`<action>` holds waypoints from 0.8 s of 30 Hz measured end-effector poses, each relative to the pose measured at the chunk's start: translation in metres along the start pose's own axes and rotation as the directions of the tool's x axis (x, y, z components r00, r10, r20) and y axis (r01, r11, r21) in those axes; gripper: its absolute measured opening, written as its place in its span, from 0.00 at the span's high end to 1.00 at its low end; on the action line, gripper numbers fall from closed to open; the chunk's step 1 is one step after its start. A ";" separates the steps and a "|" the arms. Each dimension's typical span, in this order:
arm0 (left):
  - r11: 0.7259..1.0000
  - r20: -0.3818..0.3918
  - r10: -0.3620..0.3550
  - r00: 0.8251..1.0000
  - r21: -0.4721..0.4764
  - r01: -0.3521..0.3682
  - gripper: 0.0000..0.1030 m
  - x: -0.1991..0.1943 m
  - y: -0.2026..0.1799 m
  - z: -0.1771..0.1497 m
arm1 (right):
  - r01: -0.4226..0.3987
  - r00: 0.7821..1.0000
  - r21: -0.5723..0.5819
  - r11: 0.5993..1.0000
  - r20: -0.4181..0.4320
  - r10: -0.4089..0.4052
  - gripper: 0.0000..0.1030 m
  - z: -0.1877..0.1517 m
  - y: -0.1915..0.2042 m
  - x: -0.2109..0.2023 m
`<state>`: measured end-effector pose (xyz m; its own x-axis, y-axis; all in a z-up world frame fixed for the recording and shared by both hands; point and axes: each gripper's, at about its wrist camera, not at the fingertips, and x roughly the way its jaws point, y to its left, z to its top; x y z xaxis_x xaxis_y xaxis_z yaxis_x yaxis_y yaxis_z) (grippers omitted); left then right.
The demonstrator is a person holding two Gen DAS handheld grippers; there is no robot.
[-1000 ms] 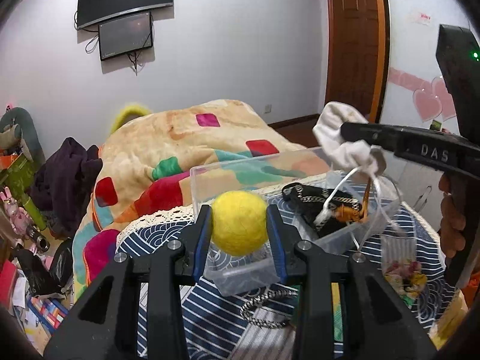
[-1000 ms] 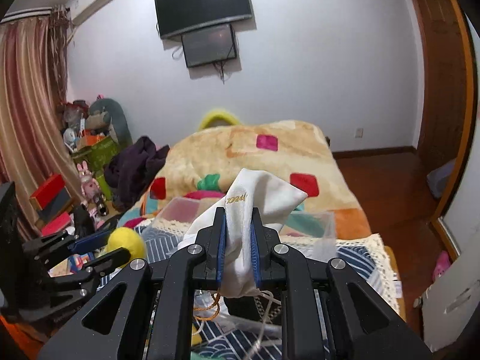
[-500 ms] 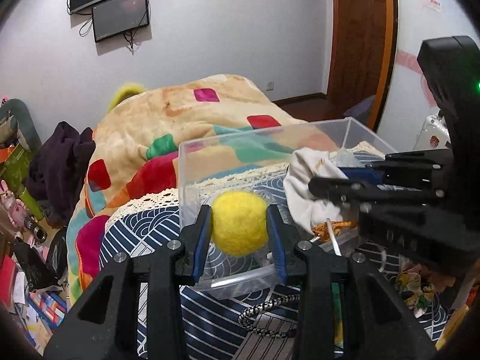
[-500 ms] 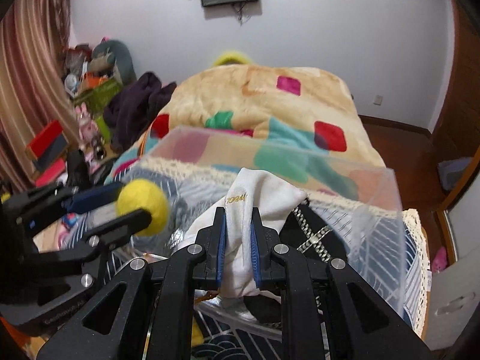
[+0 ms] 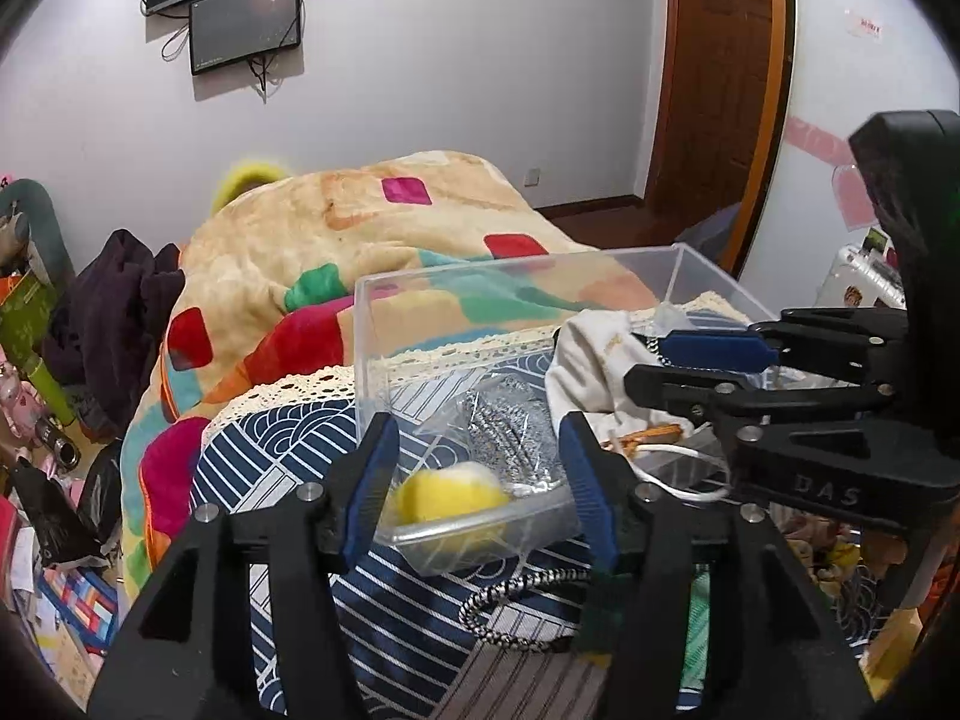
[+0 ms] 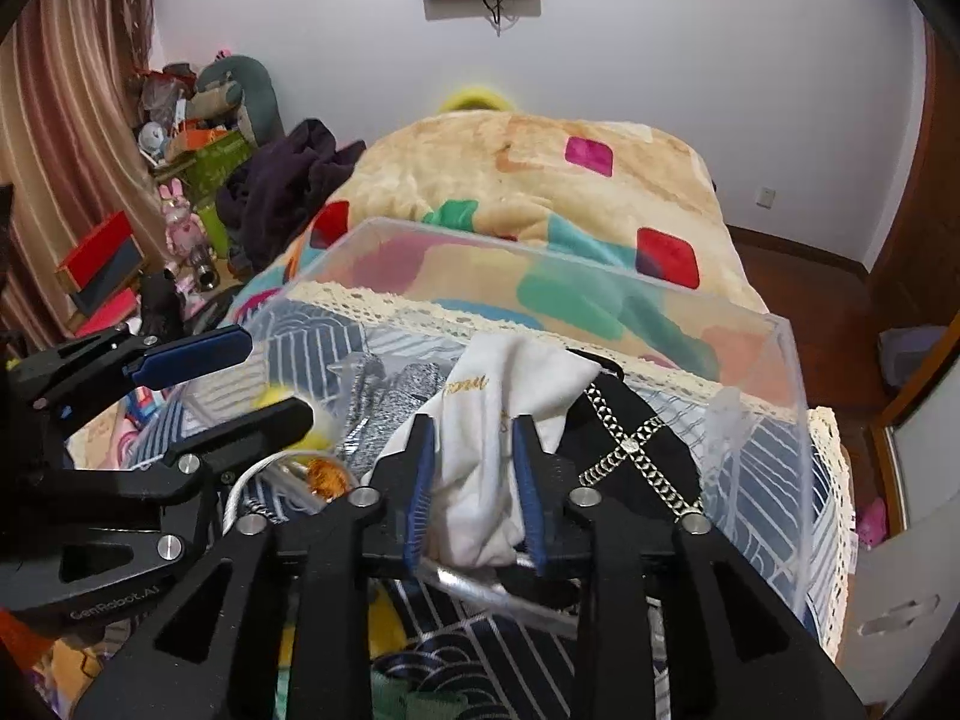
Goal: Organize soft objects
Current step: 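Lower the yellow ball into the box with the left tool while the right tool drops the cloth bag in, then grasp the yellow-green sponge with the left tool while the right tool grasps the floral scrunchie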
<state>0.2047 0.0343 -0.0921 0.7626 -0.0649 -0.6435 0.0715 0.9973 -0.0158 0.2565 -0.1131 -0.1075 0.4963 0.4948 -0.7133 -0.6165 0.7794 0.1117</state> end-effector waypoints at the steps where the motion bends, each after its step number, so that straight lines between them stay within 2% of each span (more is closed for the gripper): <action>1: 1.000 0.006 -0.004 1.000 -0.002 0.004 0.45 -0.003 0.000 0.000 | 0.006 1.000 -0.001 1.000 0.014 -0.006 0.69 0.000 0.000 -0.005; 8: 0.999 0.069 -0.036 0.997 -0.022 0.038 0.35 -0.035 0.000 0.001 | 0.046 0.991 -0.008 0.999 0.129 -0.044 0.52 -0.004 0.000 -0.044; 10: 0.997 0.085 -0.060 0.995 -0.036 0.063 0.28 -0.044 0.000 -0.001 | 0.047 0.986 0.003 0.999 0.163 -0.047 0.39 -0.006 -0.003 -0.056; 13: 0.997 0.094 -0.069 0.993 -0.039 0.073 0.27 -0.052 -0.002 -0.006 | 0.056 0.976 0.029 0.998 0.210 -0.061 0.23 -0.014 -0.005 -0.071; 17: 0.998 0.093 -0.053 0.994 -0.017 0.054 0.25 -0.057 -0.009 -0.018 | 0.101 0.966 0.038 0.994 0.234 -0.107 0.21 -0.031 -0.008 -0.082; 24: 0.995 0.016 -0.094 0.995 -0.028 0.094 0.23 -0.045 -0.014 -0.046 | 0.111 0.980 0.067 0.992 0.160 -0.121 0.21 -0.065 -0.015 -0.075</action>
<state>0.1396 0.0252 -0.0980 0.7630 -0.1587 -0.6266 0.1250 0.9873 -0.0977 0.1888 -0.1871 -0.1008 0.6584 0.4521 -0.6018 -0.5149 0.8537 0.0779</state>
